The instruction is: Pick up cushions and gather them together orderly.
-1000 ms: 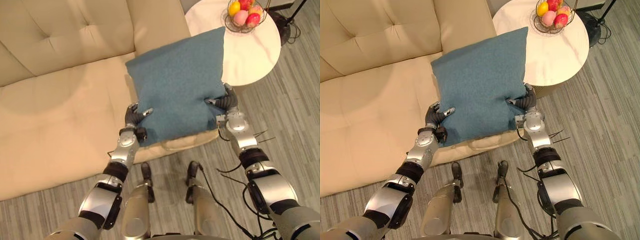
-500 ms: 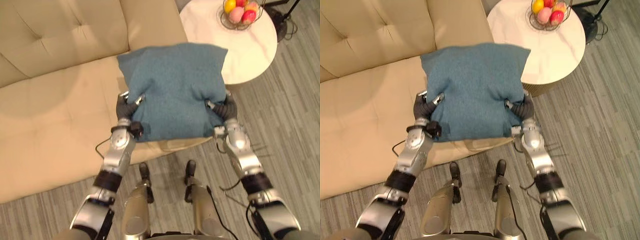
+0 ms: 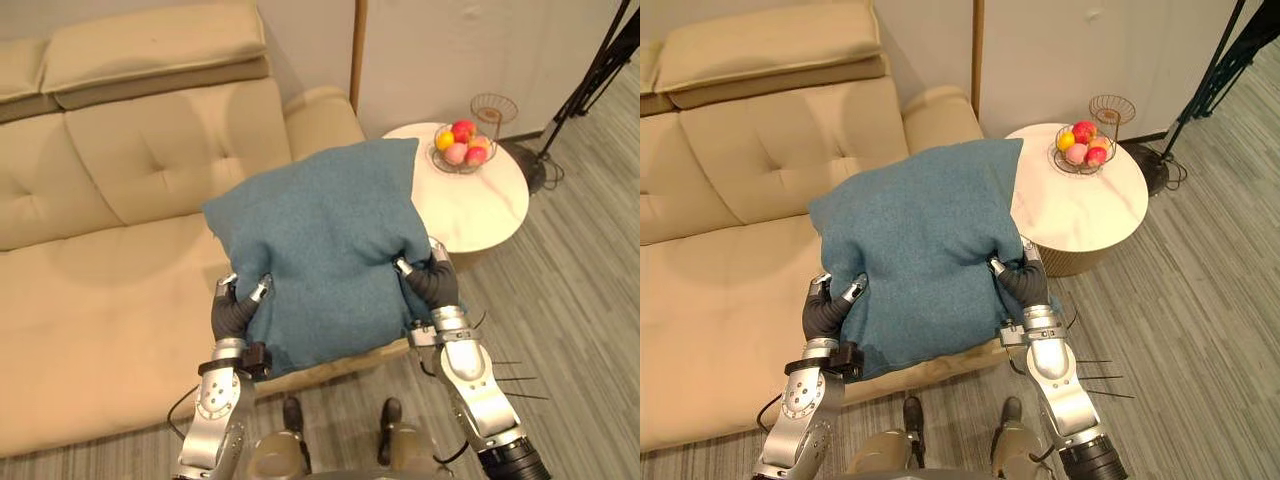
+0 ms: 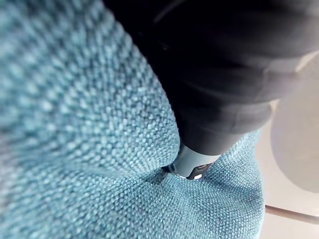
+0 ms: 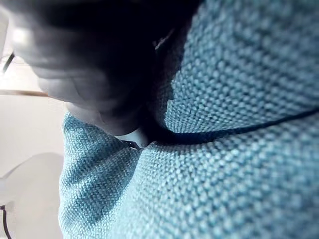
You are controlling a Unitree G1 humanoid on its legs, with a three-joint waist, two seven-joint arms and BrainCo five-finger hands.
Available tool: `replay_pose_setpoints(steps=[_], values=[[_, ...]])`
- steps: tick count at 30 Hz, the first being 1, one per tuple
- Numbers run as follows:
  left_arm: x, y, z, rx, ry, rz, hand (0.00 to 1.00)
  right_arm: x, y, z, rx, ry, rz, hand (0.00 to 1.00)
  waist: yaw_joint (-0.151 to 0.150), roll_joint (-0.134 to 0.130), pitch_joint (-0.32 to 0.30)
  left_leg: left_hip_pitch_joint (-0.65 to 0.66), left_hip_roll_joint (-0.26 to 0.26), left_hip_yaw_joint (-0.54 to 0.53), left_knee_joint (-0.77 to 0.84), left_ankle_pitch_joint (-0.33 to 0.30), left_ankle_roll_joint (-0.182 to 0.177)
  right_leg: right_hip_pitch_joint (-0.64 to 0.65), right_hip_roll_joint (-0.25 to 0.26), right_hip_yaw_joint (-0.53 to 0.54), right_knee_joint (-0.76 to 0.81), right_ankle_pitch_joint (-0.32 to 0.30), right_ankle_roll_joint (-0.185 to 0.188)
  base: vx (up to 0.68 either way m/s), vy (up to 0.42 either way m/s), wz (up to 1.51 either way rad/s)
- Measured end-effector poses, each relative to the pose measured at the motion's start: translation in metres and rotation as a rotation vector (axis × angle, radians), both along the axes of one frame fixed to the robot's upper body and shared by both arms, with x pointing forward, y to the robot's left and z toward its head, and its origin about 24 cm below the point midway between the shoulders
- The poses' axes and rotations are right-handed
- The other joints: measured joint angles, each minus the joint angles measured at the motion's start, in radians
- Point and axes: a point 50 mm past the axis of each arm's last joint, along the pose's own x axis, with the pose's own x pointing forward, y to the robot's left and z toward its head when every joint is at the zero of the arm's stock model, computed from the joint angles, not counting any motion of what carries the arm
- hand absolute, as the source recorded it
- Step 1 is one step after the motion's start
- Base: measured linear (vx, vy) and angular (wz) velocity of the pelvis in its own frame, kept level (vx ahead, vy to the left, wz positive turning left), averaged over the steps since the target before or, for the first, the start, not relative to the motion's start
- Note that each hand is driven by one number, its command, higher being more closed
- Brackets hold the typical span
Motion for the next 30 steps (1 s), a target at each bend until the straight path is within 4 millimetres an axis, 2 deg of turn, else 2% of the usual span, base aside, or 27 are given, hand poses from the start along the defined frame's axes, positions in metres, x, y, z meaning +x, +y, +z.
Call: replay_pose_setpoints(steps=[1, 2, 4, 5, 6, 7, 8, 9, 10, 11, 12, 13, 14, 15, 16, 17, 18, 19, 21, 23, 27, 30], values=[[0.000, 0.000, 0.000, -0.001, -0.003, 0.000, 1.00, 0.002, 0.001, 0.000, -0.001, 0.001, 0.002, 1.00, 0.023, 0.001, -0.001, -0.047, -0.005, -0.034, 0.039, 0.005, -0.008, 0.021, 0.021, 0.034, -0.027, -0.043, 0.005, -0.15, -0.261, 1.07], [0.000, 0.000, 0.000, -0.003, -0.001, 0.001, 1.00, 0.004, 0.001, 0.000, -0.005, 0.000, 0.003, 1.00, 0.029, 0.010, -0.004, -0.070, -0.003, -0.056, 0.044, 0.014, -0.021, 0.030, 0.041, 0.030, -0.062, -0.064, 0.015, -0.21, -0.258, 0.86], [0.000, -0.001, 0.000, -0.008, -0.003, -0.001, 1.00, 0.009, 0.001, 0.003, -0.013, -0.010, 0.006, 1.00, 0.069, 0.044, -0.025, -0.149, 0.035, -0.121, -0.019, 0.103, -0.053, 0.068, 0.078, -0.026, -0.280, -0.133, 0.011, -0.26, -0.251, 0.60], [0.000, -0.001, 0.001, -0.009, -0.004, 0.000, 1.00, 0.011, 0.001, 0.005, -0.013, -0.018, 0.009, 1.00, 0.073, 0.051, -0.025, -0.168, 0.048, -0.138, -0.042, 0.130, -0.063, 0.075, 0.091, -0.044, -0.323, -0.144, 0.019, -0.31, -0.286, 0.50], [0.000, -0.005, -0.001, -0.027, 0.002, 0.000, 1.00, 0.014, -0.001, 0.005, -0.024, -0.019, 0.008, 1.00, 0.064, 0.095, -0.019, -0.184, 0.081, -0.180, -0.087, 0.174, -0.056, 0.067, 0.140, -0.079, -0.344, -0.119, -0.005, -0.36, -0.291, 0.56], [0.000, -0.008, -0.001, -0.045, 0.005, -0.002, 1.00, 0.017, -0.005, -0.001, -0.038, 0.006, -0.006, 1.00, 0.067, 0.113, -0.019, -0.172, 0.123, -0.174, -0.171, 0.174, 0.016, 0.057, 0.183, -0.109, -0.344, -0.094, -0.033, -0.41, -0.335, 1.04], [0.001, -0.011, -0.001, -0.052, 0.008, -0.011, 1.00, 0.018, -0.009, -0.007, -0.044, 0.035, -0.029, 1.00, 0.047, 0.105, -0.019, -0.161, 0.143, -0.089, -0.227, 0.053, 0.134, 0.062, 0.178, -0.157, -0.368, -0.066, -0.054, -0.33, -0.246, 1.15], [0.002, -0.014, 0.001, -0.054, 0.001, -0.024, 1.00, 0.019, -0.013, -0.008, -0.044, 0.037, -0.045, 1.00, 0.038, 0.090, -0.012, -0.172, 0.138, -0.048, -0.214, -0.001, 0.121, 0.062, 0.153, -0.182, -0.387, -0.056, -0.061, -0.32, -0.161, 1.24], [0.004, -0.021, 0.003, -0.067, -0.007, -0.057, 1.00, 0.020, -0.019, -0.009, -0.040, 0.043, -0.079, 1.00, 0.036, 0.065, 0.002, -0.189, 0.121, 0.019, -0.102, -0.001, 0.074, 0.059, 0.115, -0.213, -0.399, -0.036, -0.074, -0.31, -0.125, 1.07], [0.004, -0.028, 0.002, -0.078, -0.002, -0.086, 1.00, 0.020, -0.023, -0.011, -0.040, 0.051, -0.093, 1.00, 0.025, 0.056, -0.004, -0.195, 0.094, 0.065, 0.016, 0.007, 0.061, 0.061, 0.081, -0.239, -0.438, 0.001, -0.077, -0.30, -0.114, 0.85], [0.004, -0.029, 0.002, -0.079, -0.005, -0.093, 1.00, 0.020, -0.025, -0.010, -0.038, 0.050, -0.098, 1.00, 0.014, 0.057, -0.006, -0.192, 0.084, 0.086, 0.065, 0.006, 0.060, 0.061, 0.071, -0.253, -0.460, 0.025, -0.076, -0.27, -0.120, 0.73], [0.005, -0.030, 0.003, -0.081, -0.013, -0.100, 1.00, 0.020, -0.027, -0.010, -0.035, 0.049, -0.108, 1.00, 0.004, 0.066, -0.011, -0.163, 0.090, 0.129, 0.148, -0.015, 0.042, 0.060, 0.067, -0.268, -0.506, 0.069, -0.078, -0.27, -0.052, 0.42], [0.006, -0.030, 0.005, -0.082, -0.020, -0.102, 1.00, 0.020, -0.027, -0.010, -0.032, 0.049, -0.108, 1.00, 0.002, 0.073, -0.015, -0.099, 0.103, 0.164, 0.163, -0.052, 0.018, 0.063, 0.075, -0.270, -0.544, 0.097, -0.082, -0.26, -0.022, 0.29], [0.006, -0.030, 0.005, -0.083, -0.020, -0.102, 1.00, 0.020, -0.027, -0.010, -0.031, 0.049, -0.109, 1.00, 0.001, 0.081, -0.021, -0.054, 0.103, 0.176, 0.135, -0.062, 0.005, 0.064, 0.085, -0.269, -0.564, 0.108, -0.080, -0.22, 0.031, 0.25], [0.006, -0.032, 0.005, -0.088, -0.022, -0.106, 1.00, 0.019, -0.029, -0.009, -0.027, 0.045, -0.116, 1.00, -0.009, 0.093, -0.028, 0.024, 0.102, 0.173, 0.002, -0.092, -0.040, 0.065, 0.098, -0.286, -0.593, 0.125, -0.062, -0.19, 0.057, 0.33], [0.007, -0.033, 0.006, -0.084, -0.024, -0.111, 1.00, 0.019, -0.029, -0.009, -0.015, 0.047, -0.125, 1.00, -0.013, 0.083, -0.025, 0.039, 0.096, 0.171, -0.053, -0.077, -0.057, 0.064, 0.092, -0.290, -0.602, 0.132, -0.056, -0.21, 0.079, 0.49], [0.008, -0.034, 0.004, -0.079, -0.015, -0.121, 1.00, 0.017, -0.030, -0.012, 0.011, 0.060, -0.135, 1.00, -0.012, 0.067, -0.031, 0.046, 0.085, 0.172, -0.084, -0.042, -0.059, 0.068, 0.089, -0.288, -0.631, 0.161, -0.043, -0.17, 0.077, 0.31], [0.007, -0.034, -0.001, -0.070, 0.005, -0.125, 1.00, 0.014, -0.030, -0.015, 0.032, 0.075, -0.145, 1.00, -0.002, 0.057, -0.036, 0.044, 0.080, 0.177, -0.075, -0.040, -0.052, 0.083, 0.084, -0.288, -0.662, 0.183, -0.044, -0.14, 0.097, 0.16], [0.004, -0.034, -0.004, -0.071, 0.019, -0.124, 1.00, 0.010, -0.029, -0.019, 0.055, 0.090, -0.148, 1.00, 0.015, 0.053, -0.045, 0.026, 0.070, 0.178, -0.046, -0.058, -0.035, 0.096, 0.076, -0.289, -0.695, 0.210, -0.034, -0.13, 0.121, 0.01], [0.004, -0.033, -0.004, -0.067, 0.018, -0.125, 1.00, 0.009, -0.027, -0.018, 0.061, 0.085, -0.145, 1.00, 0.017, 0.053, -0.047, 0.006, 0.064, 0.182, -0.029, -0.062, -0.030, 0.094, 0.072, -0.288, -0.715, 0.227, -0.029, -0.12, 0.101, 0.02], [0.003, -0.033, -0.004, -0.061, 0.018, -0.133, 1.00, 0.009, -0.026, -0.018, 0.069, 0.086, -0.143, 1.00, 0.017, 0.045, -0.054, -0.027, 0.063, 0.193, 0.023, -0.076, -0.016, 0.091, 0.063, -0.283, -0.747, 0.246, -0.028, -0.04, 0.072, -0.07], [0.002, -0.033, -0.005, -0.062, 0.020, -0.135, 1.00, 0.009, -0.026, -0.018, 0.074, 0.087, -0.138, 1.00, 0.019, 0.044, -0.054, -0.042, 0.057, 0.196, 0.076, -0.115, -0.007, 0.068, 0.052, -0.278, -0.689, 0.220, -0.017, 0.00, 0.096, -0.09]])
